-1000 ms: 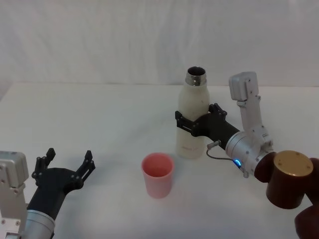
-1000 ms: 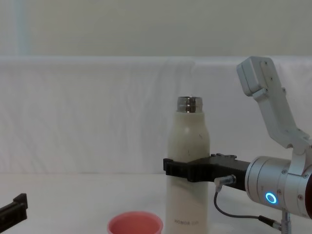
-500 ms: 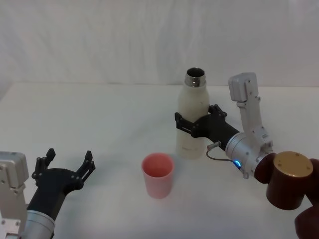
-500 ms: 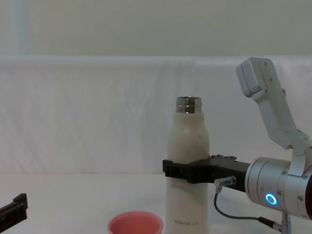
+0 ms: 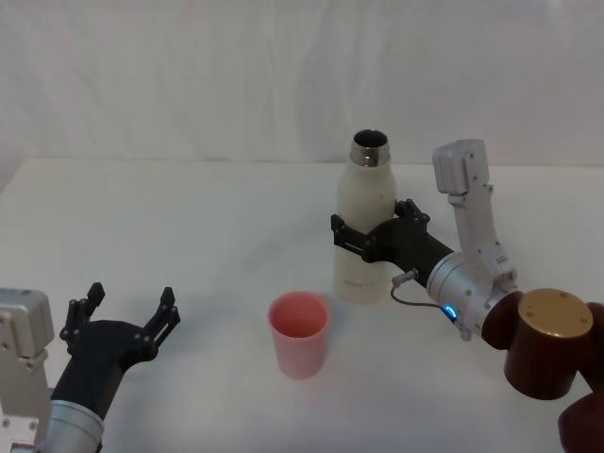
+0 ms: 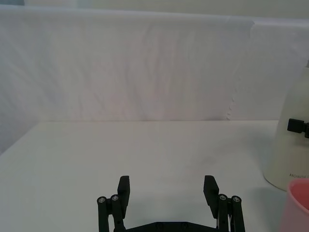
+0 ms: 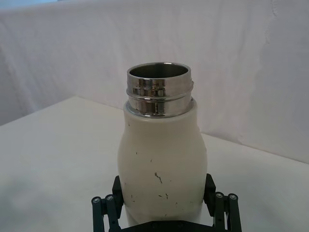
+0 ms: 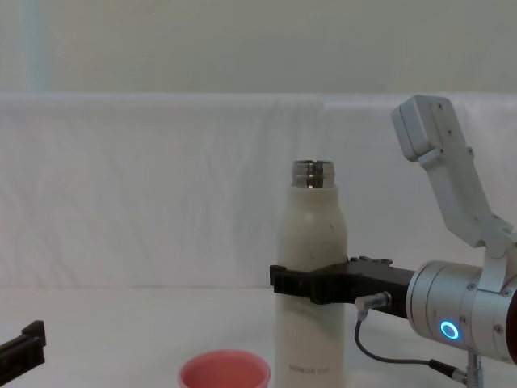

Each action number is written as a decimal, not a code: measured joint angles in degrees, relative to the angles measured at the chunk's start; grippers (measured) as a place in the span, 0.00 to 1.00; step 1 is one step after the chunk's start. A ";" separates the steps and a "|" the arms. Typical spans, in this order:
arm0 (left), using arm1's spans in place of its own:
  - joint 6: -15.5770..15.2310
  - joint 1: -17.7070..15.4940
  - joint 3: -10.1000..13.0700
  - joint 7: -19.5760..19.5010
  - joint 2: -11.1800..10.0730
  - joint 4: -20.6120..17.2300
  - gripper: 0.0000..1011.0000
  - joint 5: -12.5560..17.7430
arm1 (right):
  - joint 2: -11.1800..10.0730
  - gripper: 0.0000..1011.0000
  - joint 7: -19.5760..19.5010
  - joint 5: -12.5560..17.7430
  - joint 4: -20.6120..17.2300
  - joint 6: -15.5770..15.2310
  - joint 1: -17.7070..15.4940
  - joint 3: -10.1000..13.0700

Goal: Grasp the thermos with one hand and pour water into the cup lid.

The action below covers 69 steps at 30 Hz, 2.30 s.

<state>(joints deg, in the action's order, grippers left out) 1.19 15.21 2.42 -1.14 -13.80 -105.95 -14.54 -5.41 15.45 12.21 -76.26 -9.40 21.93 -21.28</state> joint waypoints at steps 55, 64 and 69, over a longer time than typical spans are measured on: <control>0.00 0.00 0.00 0.00 0.00 0.00 0.99 0.00 | -4.67 0.99 -1.01 -0.01 -12.06 -1.82 -7.79 0.54; 0.00 0.00 0.00 0.00 0.00 0.00 0.99 0.00 | -6.71 0.99 -0.19 1.08 -17.29 -1.20 -12.58 0.94; 0.00 0.00 0.00 0.00 0.00 0.00 0.99 0.00 | -8.17 0.99 1.35 2.00 -19.19 0.92 -15.13 0.70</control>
<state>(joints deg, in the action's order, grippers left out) 1.19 15.21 2.41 -1.14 -13.81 -105.95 -14.55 -13.58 16.81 14.21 -95.45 -8.48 6.80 -20.58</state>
